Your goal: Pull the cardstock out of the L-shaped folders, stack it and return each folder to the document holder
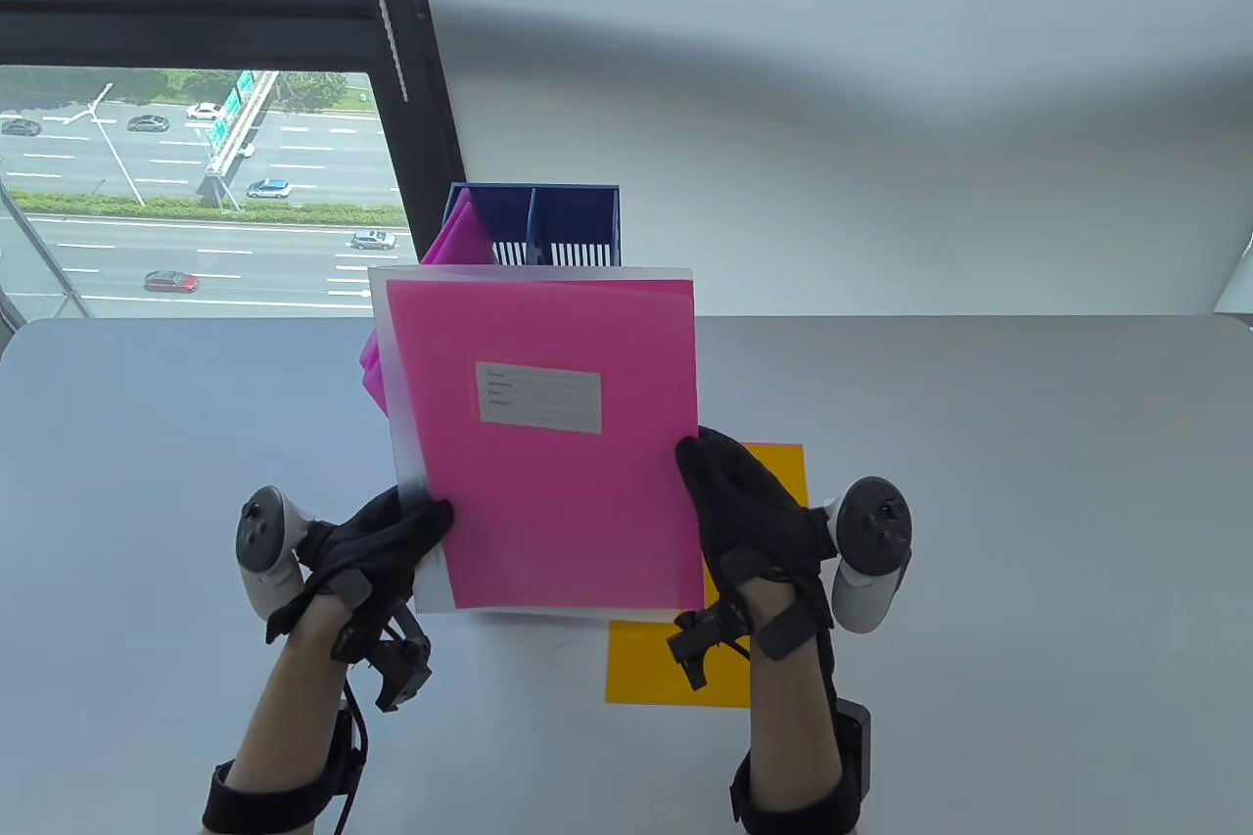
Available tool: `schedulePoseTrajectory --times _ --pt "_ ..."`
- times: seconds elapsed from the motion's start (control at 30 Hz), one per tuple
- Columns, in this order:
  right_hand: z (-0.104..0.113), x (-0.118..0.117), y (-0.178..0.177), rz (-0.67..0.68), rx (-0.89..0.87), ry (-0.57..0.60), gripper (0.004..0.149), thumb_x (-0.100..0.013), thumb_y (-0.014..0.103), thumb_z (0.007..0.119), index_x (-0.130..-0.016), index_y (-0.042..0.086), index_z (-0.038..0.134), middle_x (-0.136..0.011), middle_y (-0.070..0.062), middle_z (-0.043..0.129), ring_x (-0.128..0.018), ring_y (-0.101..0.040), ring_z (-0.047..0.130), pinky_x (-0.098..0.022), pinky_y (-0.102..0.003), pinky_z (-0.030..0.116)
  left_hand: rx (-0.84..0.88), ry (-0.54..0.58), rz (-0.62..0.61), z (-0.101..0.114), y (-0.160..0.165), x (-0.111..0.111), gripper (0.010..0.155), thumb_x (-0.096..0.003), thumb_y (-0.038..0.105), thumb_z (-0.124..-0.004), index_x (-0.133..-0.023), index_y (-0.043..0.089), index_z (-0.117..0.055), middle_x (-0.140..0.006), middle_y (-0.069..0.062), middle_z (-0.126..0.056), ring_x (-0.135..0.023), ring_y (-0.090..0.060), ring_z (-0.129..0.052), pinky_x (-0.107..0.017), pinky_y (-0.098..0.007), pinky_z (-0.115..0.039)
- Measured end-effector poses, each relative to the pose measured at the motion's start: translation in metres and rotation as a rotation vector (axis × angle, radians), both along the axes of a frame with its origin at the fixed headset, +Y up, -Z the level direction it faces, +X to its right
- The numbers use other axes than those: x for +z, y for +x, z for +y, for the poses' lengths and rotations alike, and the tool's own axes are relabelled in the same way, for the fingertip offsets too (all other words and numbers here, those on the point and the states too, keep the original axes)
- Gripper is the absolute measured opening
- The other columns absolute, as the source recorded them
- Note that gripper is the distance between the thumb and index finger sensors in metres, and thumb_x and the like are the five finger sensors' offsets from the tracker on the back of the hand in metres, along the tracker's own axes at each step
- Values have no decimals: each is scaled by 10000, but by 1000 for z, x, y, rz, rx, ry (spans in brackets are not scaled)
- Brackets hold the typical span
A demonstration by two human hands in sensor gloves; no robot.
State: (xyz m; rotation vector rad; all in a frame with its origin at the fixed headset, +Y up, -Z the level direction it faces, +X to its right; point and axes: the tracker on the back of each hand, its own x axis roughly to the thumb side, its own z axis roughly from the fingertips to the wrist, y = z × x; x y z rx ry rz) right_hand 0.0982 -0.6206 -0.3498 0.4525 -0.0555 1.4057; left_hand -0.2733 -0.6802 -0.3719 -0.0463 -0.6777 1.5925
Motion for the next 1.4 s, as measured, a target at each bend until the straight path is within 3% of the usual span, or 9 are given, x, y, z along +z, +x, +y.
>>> schedulePoseTrajectory --times 0.07,0.27,0.43,0.53,0.67,1.0,1.13,1.4 --pt "-4 -4 -2 121 -69 -33 408 -652 483 666 -924 233 841 -1032 -78 776 -778 -277 851 -740 -571 525 5 2 -18 1 0 0 429 -587 369 -739 -964 181 -823 -834 -60 -944 -689 -302 -1030 -672 -575 -691" --pt "-14 -12 -3 283 -141 -84 405 -657 485 660 -930 241 833 -988 -83 821 -722 -254 902 -733 -552 556 3 12 -39 1 0 0 427 -586 369 -741 -961 185 -827 -834 -57 -945 -691 -302 -1029 -673 -576 -690" --pt "-17 -15 -4 305 -147 -90 398 -657 490 670 -928 250 836 -974 -86 836 -703 -241 926 -730 -535 571 1 17 -47 2 -1 0 427 -586 371 -741 -961 186 -828 -833 -55 -947 -691 -301 -1030 -674 -575 -691" --pt "-12 -13 0 221 -93 -59 382 -646 491 736 -943 270 829 -971 -79 839 -702 -232 937 -730 -526 580 8 11 -46 1 -2 -1 427 -587 369 -741 -959 179 -828 -827 -57 -948 -678 -301 -1036 -671 -572 -695" --pt "5 -2 11 -34 99 34 364 -581 427 875 -927 322 840 -943 -62 880 -688 -222 991 -726 -517 604 -1 9 -25 1 -2 -1 429 -588 370 -741 -959 173 -827 -824 -59 -949 -674 -300 -1037 -669 -567 -701" --pt "35 28 2 -506 467 221 360 -492 398 985 -839 342 903 -844 -41 959 -576 -173 1048 -709 -483 655 -15 13 12 0 -4 -1 429 -588 374 -742 -960 178 -827 -827 -59 -946 -678 -303 -1034 -669 -564 -703" --pt "38 34 -4 -619 531 274 363 -519 425 948 -861 314 897 -849 -50 956 -577 -171 1046 -709 -480 661 -3 10 3 0 -2 -1 432 -589 373 -738 -963 173 -821 -826 -61 -944 -672 -300 -1035 -667 -562 -705" --pt "36 34 -8 -622 552 302 338 -583 416 805 -885 280 875 -842 -73 951 -542 -165 1045 -703 -472 671 3 20 -10 1 -1 -1 427 -591 366 -740 -965 176 -820 -826 -60 -945 -671 -300 -1037 -669 -560 -705"
